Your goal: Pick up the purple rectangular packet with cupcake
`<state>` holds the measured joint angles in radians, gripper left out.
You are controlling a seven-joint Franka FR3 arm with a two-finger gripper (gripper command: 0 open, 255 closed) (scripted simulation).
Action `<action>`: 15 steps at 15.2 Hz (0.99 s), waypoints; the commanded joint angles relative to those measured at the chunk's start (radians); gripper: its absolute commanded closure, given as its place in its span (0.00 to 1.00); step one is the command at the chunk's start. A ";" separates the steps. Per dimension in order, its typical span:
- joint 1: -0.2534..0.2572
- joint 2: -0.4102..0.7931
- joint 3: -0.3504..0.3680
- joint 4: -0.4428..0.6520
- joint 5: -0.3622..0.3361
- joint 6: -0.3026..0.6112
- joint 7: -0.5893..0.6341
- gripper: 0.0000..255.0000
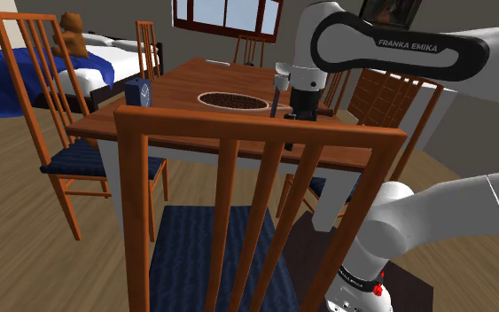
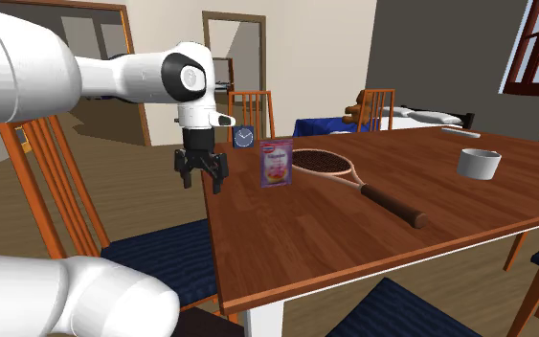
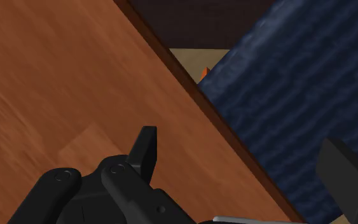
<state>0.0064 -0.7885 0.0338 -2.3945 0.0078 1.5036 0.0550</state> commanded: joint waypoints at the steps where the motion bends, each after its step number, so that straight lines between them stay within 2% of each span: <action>1: 0.000 0.000 0.000 0.000 0.000 0.000 0.000 0.00; 8: -0.103 0.262 -0.008 0.289 0.025 -0.030 0.210 0.00; 15: -0.187 0.496 -0.044 0.603 0.044 -0.108 0.412 0.00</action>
<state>-0.1705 -0.3276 -0.0066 -1.8436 0.0471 1.4119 0.4318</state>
